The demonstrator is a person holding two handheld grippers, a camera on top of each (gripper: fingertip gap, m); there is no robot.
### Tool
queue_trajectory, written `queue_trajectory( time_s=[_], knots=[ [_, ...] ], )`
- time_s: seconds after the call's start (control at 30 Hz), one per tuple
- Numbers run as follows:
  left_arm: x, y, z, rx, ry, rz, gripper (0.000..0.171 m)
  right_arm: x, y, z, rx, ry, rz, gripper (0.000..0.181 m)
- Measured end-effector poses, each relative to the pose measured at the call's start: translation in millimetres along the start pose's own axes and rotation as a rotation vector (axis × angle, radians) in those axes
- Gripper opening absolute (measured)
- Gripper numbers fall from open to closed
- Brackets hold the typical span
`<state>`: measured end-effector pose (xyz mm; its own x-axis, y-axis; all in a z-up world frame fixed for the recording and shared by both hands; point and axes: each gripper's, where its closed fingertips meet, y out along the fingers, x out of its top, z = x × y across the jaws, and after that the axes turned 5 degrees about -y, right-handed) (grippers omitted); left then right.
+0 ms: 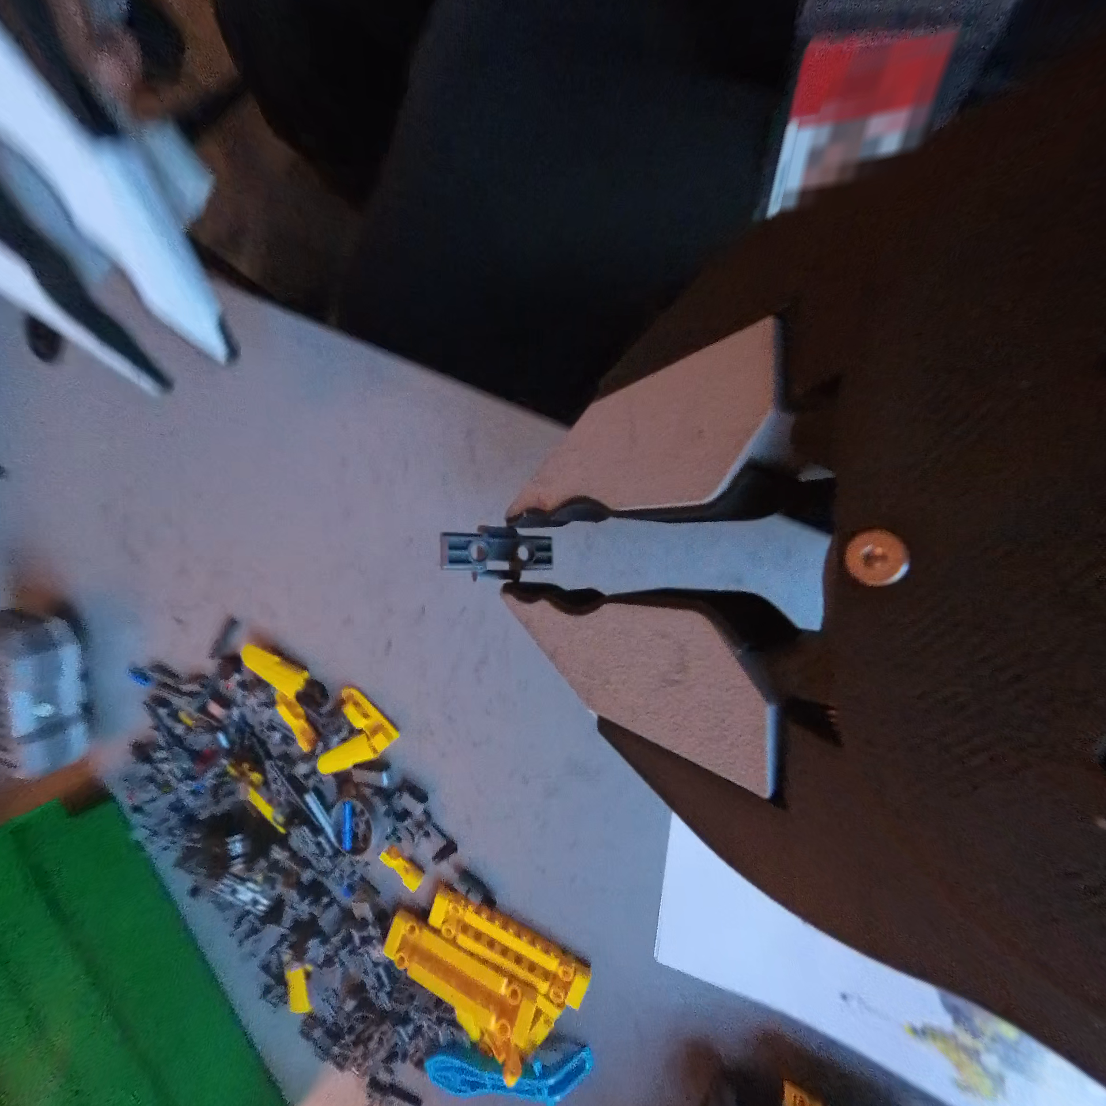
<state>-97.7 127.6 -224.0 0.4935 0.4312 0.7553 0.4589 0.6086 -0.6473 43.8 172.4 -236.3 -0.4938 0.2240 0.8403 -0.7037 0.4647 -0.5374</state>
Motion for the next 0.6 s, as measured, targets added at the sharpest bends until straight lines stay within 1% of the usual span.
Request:
queue_trajectory(
  time_s=[0.07, 0.1, 0.13, 0.17, 0.2, 0.27, 0.33, 0.37, 0.47, 0.53, 0.6],
  knots=[
    [1.6, 20.0, 17.4, 0.048, -0.002, 0.04, 0.015, 0.5, 1.0, 23.2, 0.046, 0.002, -0.013, 0.032],
    [-4.6, 28.9, 24.5, 0.064, -0.01, 0.089, 0.015, -1.3, -1.3, 31.4, 0.048, -0.02, -0.009, 0.032],
    [-14.2, 35.7, 29.4, 0.074, -0.026, 0.156, 0.021, -4.2, -5.0, 35.9, 0.033, -0.047, -0.002, 0.033],
    [-22.8, 40.5, 29.2, 0.06, -0.044, 0.212, 0.036, -7.5, -9.9, 37.8, 0.012, -0.073, 0.005, 0.033],
    [-28.8, 43.5, 28.8, 0.049, -0.061, 0.24, 0.043, -10.8, -15.8, 38.7, -0.005, -0.087, 0.01, 0.033],
    [-32.5, 44.5, 28.7, 0.042, -0.094, 0.23, 0.047, -15.1, -28.5, 39.2, -0.016, -0.068, -0.001, 0.032],
    [-31.4, 34.6, 27.6, 0.046, -0.14, 0.204, 0.049, -15.9, -41.6, 39.1, -0.009, -0.014, -0.04, 0.032],
    [-28.9, 24.7, 27.2, 0.06, -0.158, 0.178, 0.05, -15.8, -47.7, 39.0, -0.005, 0.007, -0.063, 0.032],
    [-25.0, -15.3, 19.9, 0.099, -0.189, 0.049, 0.045, -14.7, -60.3, 38.4, -0.002, 0.034, -0.125, 0.032],
    [-39.9, -37.9, 16.0, 0.131, -0.208, 0.014, 0.041, -11.8, -60.6, 42.4, 0.025, 0.037, -0.151, 0.032],
    [-65.6, -52.8, 15.1, 0.166, -0.208, 0.033, 0.039, -6.1, -54.3, 48.5, 0.062, 0.032, -0.168, 0.033]
  ],
)
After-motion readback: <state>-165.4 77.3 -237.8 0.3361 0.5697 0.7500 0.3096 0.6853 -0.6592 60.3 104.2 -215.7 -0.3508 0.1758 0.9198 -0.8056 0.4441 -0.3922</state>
